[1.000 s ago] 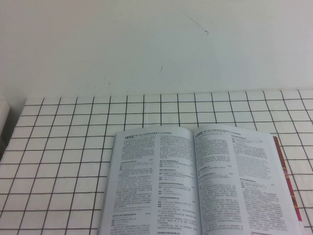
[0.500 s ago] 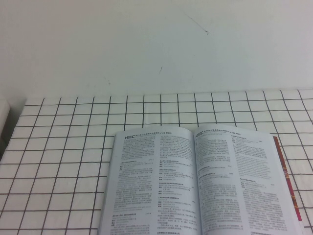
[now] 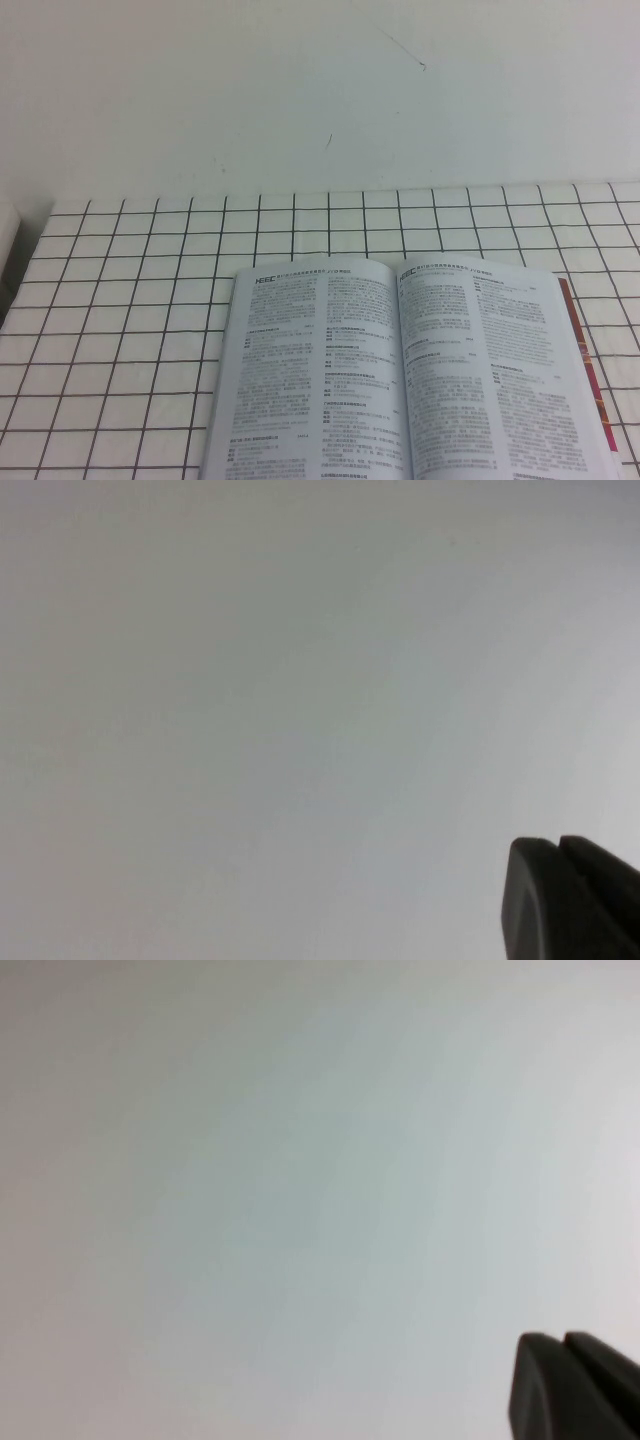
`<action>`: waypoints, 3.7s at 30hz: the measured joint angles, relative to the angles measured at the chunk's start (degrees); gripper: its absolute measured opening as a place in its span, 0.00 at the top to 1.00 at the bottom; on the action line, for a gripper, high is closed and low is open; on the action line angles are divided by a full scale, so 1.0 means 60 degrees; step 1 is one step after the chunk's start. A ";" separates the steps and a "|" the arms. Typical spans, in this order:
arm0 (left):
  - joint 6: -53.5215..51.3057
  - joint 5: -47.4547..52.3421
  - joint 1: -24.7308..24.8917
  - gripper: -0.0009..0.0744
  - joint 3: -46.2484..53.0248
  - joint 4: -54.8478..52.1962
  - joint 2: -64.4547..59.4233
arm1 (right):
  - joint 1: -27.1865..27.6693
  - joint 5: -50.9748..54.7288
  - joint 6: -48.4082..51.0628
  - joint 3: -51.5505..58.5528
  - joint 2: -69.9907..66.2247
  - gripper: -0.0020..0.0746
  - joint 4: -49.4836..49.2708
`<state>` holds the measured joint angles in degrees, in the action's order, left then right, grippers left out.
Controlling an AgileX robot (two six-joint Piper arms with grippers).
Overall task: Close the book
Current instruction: 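Close the open booklet and leave it lying on the table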
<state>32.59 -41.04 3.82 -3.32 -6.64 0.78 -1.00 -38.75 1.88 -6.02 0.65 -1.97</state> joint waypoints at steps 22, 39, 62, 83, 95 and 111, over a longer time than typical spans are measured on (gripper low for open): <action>0.4328 1.0172 0.0000 0.99 -0.5860 -0.6400 -0.2115 | 0.0000 0.5062 -1.1425 -0.6381 -0.4197 0.98 1.3756; -0.4693 1.4169 0.0574 0.99 -0.5860 0.0568 -0.4068 | 0.0000 0.3186 -1.5922 -0.3416 -0.5209 0.98 1.6989; -0.6947 1.5577 0.0574 0.99 -0.5860 0.3899 -0.5190 | -0.0397 0.2406 -1.4233 -0.4269 -0.7196 0.98 1.7067; -0.7835 1.5292 0.0574 0.99 -0.5860 0.5305 -0.5967 | -0.1465 1.2055 0.1375 -0.5999 -1.0961 0.98 0.0551; -0.7737 1.4571 0.0574 0.99 -0.5860 0.4925 -0.6256 | -0.2291 1.2011 0.7711 -0.6231 -1.2143 0.98 -0.7734; -0.7102 1.3682 0.0574 0.99 -0.5860 0.5665 -0.8910 | -0.2739 1.3134 1.1307 -0.6741 -1.3744 0.98 -1.0032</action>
<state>-10.03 41.05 7.27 -38.48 27.35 -52.67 -17.43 40.06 69.72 -46.46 -81.82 -62.17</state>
